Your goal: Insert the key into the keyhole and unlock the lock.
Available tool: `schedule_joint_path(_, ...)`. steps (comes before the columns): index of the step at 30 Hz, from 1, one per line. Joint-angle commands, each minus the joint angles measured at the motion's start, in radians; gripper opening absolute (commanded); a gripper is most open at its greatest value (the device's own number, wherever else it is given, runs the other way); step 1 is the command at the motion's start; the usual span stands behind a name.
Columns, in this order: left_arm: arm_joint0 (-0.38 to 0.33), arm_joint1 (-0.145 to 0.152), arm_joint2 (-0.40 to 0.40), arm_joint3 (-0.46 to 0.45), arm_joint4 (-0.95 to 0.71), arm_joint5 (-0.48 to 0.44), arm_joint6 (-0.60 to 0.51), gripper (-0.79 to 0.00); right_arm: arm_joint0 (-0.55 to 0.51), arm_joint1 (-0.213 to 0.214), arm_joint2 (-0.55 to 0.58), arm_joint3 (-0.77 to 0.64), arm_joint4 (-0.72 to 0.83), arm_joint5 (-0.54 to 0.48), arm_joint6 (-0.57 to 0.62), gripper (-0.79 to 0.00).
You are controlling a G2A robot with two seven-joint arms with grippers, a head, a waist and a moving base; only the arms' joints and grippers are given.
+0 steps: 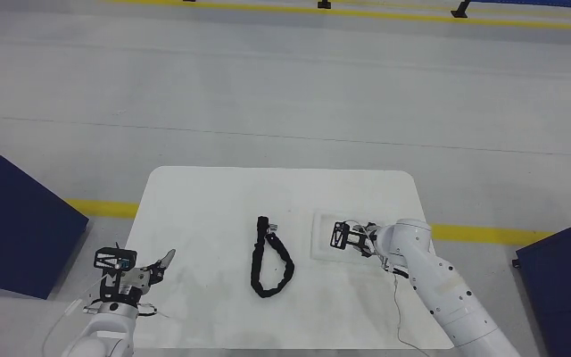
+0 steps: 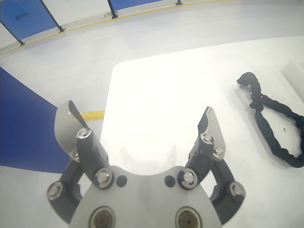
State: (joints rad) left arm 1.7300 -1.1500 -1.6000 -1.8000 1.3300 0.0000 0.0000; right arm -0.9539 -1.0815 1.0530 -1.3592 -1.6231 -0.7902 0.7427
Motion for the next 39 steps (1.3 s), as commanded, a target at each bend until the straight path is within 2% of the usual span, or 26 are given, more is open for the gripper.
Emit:
schedule_joint_path(1, 0.000, 0.000, 0.000, 0.000, 0.000, 0.000, 0.000, 0.000, 0.002, -0.001, -0.004, 0.007, 0.000, 0.001, 0.000, -0.459)
schedule_joint_path(8, 0.000, 0.000, 0.000, 0.000, 0.000, 0.000, 0.000, 0.000, 0.010, -0.007, -0.017, 0.035, 0.004, 0.010, -0.013, -0.523)
schedule_joint_path(13, 0.000, 0.000, 0.000, 0.000, 0.000, 0.000, 0.000, 0.000, 0.015, -0.011, -0.032, 0.055, 0.002, 0.016, -0.020, -0.597)
schedule_joint_path(15, 0.000, 0.000, 0.000, 0.000, 0.000, 0.000, 0.000, 0.000, 0.018, -0.013, -0.037, 0.063, 0.001, 0.019, -0.024, -0.640)
schedule_joint_path(18, 0.000, 0.000, 0.000, 0.000, 0.000, 0.000, 0.000, 0.000, 0.022, -0.016, -0.041, 0.074, 0.004, 0.035, -0.036, -0.779)
schedule_joint_path(23, 0.000, 0.000, 0.000, 0.000, 0.000, 0.000, 0.000, 0.000, 0.028, -0.019, -0.037, 0.075, 0.018, 0.047, -0.053, -0.785)
schedule_joint_path(28, 0.000, 0.000, 0.000, 0.000, 0.000, 0.000, 0.000, 0.000, 0.011, -0.007, 0.016, -0.003, 0.046, 0.033, -0.036, -0.785)
schedule_joint_path(34, 0.000, 0.000, 0.000, 0.000, 0.000, 0.000, 0.000, 0.000, -0.080, 0.025, 0.152, -0.171, 0.116, -0.007, 0.010, -0.785)
schedule_joint_path(39, 0.000, 0.000, 0.000, 0.000, 0.000, 0.000, 0.000, 0.000, -0.185, 0.051, 0.315, -0.261, 0.298, -0.027, 0.049, -0.785)
